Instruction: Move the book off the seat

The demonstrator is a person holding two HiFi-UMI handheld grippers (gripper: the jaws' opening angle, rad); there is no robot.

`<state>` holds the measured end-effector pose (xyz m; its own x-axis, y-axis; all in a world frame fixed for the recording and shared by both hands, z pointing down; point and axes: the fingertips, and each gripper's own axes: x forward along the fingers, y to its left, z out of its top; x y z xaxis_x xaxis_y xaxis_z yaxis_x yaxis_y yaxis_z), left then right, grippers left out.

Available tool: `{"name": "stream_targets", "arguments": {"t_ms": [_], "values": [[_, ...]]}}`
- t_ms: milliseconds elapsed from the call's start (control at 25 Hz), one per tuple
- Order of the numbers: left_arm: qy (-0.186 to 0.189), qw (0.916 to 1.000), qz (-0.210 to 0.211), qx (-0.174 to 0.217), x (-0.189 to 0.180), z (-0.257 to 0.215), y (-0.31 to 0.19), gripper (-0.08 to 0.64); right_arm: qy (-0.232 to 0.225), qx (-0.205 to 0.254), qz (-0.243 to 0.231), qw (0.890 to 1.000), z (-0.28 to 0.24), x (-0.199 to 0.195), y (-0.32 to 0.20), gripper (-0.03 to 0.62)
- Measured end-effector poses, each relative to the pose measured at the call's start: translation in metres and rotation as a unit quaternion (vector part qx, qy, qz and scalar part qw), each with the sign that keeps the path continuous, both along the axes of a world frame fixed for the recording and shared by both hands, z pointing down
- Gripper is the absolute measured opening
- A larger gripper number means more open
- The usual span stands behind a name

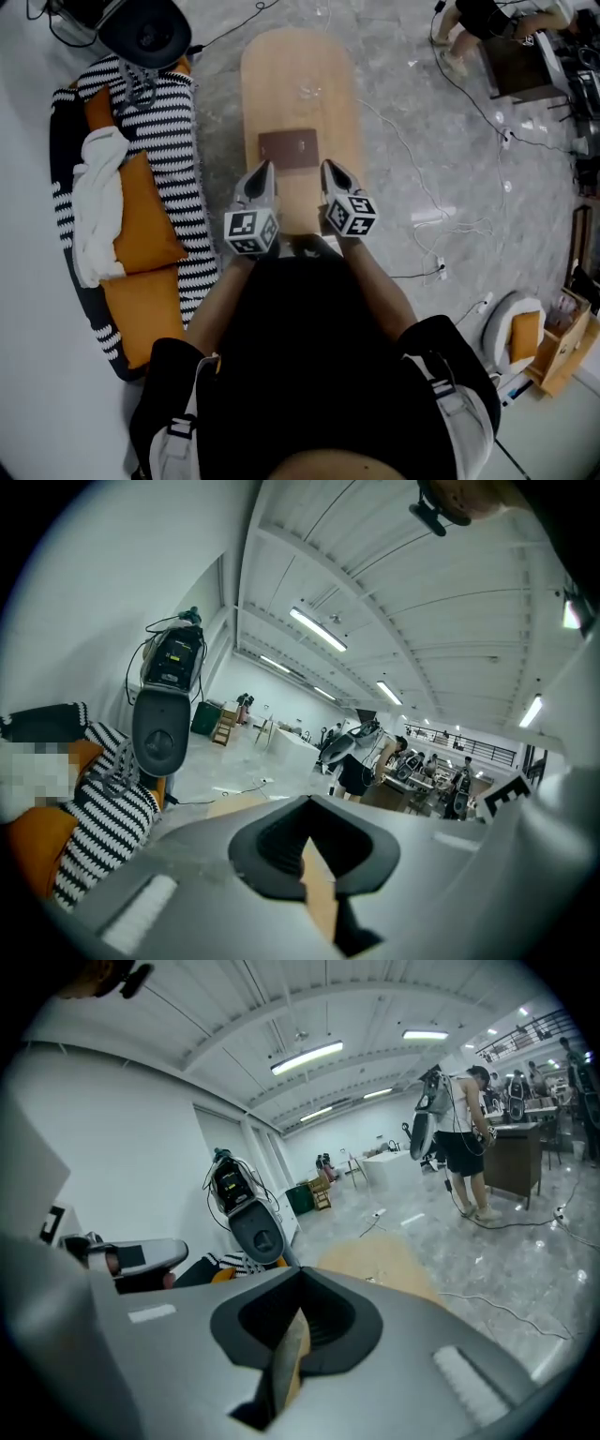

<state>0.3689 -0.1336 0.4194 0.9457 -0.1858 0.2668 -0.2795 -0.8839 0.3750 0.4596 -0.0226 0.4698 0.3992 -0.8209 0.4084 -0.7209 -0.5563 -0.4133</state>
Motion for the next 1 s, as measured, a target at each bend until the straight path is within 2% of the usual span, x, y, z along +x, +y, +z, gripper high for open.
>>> {"name": "stream_targets", "arguments": {"t_ms": [360,680,1000], "values": [[0.012,0.9994,0.026,0.02,-0.002,-0.026,0.01,0.006,0.037,0.046,-0.003,0.998,-0.054,-0.01,0.013,0.009],[0.009,0.9991,0.034,0.023,0.003,-0.027,0.01,0.006,0.03,0.053,-0.02,0.998,-0.053,-0.014,0.009,0.008],[0.007,0.9988,0.032,0.036,0.007,-0.03,0.001,0.006,0.055,0.062,-0.05,0.995,-0.065,-0.011,-0.016,0.008]]}}
